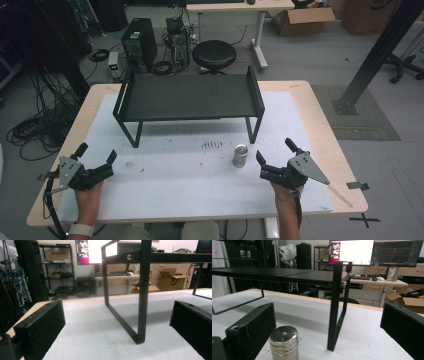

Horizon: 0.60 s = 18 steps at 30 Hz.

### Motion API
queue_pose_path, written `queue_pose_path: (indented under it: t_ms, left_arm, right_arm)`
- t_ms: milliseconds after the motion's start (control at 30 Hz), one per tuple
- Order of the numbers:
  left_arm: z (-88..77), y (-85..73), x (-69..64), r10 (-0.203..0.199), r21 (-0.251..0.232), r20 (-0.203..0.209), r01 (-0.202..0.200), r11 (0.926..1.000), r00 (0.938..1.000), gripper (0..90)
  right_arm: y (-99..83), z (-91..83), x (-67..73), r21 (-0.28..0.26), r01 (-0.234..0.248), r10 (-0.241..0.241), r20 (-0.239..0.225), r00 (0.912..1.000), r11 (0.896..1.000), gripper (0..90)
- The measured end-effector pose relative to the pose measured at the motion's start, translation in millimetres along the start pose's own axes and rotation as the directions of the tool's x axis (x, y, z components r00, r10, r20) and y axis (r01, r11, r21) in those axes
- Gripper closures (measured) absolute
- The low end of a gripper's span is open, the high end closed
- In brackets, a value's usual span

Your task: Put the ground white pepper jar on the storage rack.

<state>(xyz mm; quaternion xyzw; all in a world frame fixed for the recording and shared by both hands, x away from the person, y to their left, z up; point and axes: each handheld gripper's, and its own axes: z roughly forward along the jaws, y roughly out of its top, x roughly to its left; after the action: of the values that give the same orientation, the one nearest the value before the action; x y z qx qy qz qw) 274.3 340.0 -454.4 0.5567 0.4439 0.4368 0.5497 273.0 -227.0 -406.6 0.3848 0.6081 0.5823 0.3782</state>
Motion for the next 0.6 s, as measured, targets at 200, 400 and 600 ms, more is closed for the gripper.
queue_pose_path:
  t_ms: [200,400,600]
  left_arm:
    - [-0.1,-0.1,0.1,-0.001,-0.001,0.000,0.001,1.0000,1.0000,0.4]
    - [-0.1,0.0,0.1,0.000,-0.001,0.000,0.000,1.0000,1.0000,0.4]
    - [-0.1,0.0,0.1,-0.002,-0.002,0.000,0.002,1.0000,1.0000,0.4]
  right_arm:
    - [-0.3,5.7,7.7,0.022,0.002,-0.002,-0.032,0.9995,1.000,0.0]
    - [-4.8,14.6,16.4,0.064,0.005,-0.001,-0.068,0.9977,0.998,0.0]
    - [-10.0,22.8,22.6,0.108,0.007,0.003,-0.090,0.9959,0.994,0.0]
